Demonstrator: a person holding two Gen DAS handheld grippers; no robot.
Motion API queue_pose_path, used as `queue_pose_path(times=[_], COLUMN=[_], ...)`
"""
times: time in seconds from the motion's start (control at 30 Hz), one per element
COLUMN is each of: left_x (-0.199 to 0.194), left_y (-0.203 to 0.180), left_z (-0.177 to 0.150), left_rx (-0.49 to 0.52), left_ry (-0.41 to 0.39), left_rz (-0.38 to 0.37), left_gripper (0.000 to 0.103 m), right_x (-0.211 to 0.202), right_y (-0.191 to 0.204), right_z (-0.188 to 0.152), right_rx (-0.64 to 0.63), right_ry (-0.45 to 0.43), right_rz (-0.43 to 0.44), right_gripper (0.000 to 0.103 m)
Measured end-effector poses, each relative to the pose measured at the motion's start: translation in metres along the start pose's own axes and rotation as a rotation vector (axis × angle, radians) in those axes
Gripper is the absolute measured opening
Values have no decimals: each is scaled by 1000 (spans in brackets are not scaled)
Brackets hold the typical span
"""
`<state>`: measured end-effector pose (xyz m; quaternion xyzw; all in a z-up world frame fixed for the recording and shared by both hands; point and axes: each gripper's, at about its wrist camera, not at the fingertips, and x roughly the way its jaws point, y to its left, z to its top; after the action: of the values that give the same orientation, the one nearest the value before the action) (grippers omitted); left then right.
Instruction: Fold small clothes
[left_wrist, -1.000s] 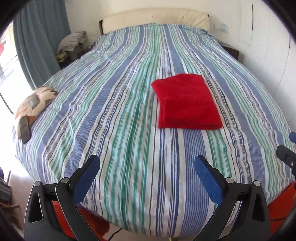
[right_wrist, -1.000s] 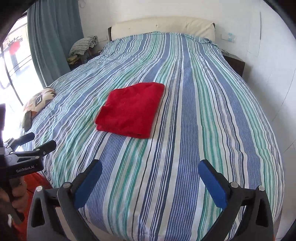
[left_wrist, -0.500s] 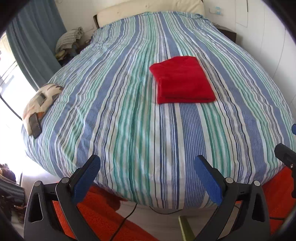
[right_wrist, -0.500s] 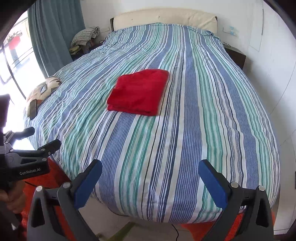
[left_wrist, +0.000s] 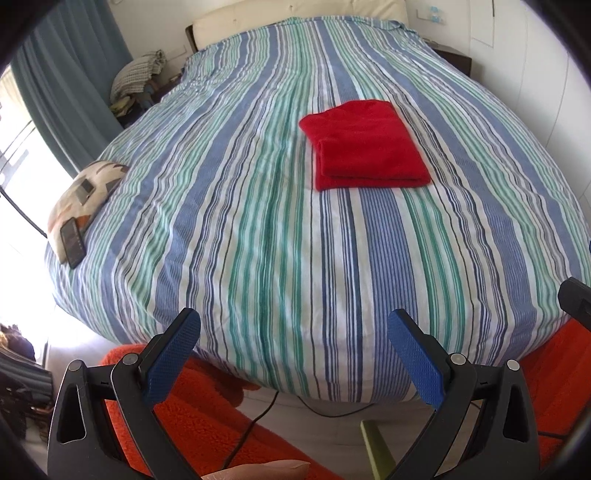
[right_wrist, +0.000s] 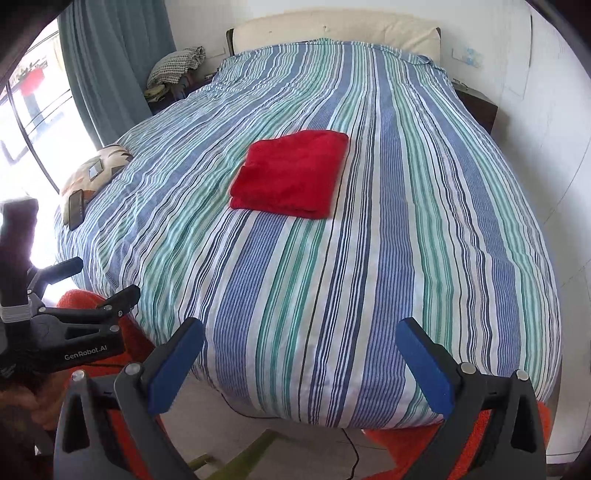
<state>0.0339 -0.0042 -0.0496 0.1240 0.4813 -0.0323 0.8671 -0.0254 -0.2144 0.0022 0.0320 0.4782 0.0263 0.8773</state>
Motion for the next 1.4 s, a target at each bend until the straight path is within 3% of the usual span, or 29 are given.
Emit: queue_pose_path(times=[0.57,1.03,1.4], left_x=[-18,-56,-55], left_y=[8,14,14], left_z=[4,14,13], left_rx=[-4,-14,-14], left_ry=[-18,-86,-80], left_rz=[-15,-50,-62], left_gripper=[103,102,102], right_x=[-17,-44,-50], right_y=[7,24,26], right_z=[2,13,10], right_rx=[-64,-86,-101], right_ry=[-17,-47,-42], right_rz=[-32,-23,-30], right_gripper=[102,102,102])
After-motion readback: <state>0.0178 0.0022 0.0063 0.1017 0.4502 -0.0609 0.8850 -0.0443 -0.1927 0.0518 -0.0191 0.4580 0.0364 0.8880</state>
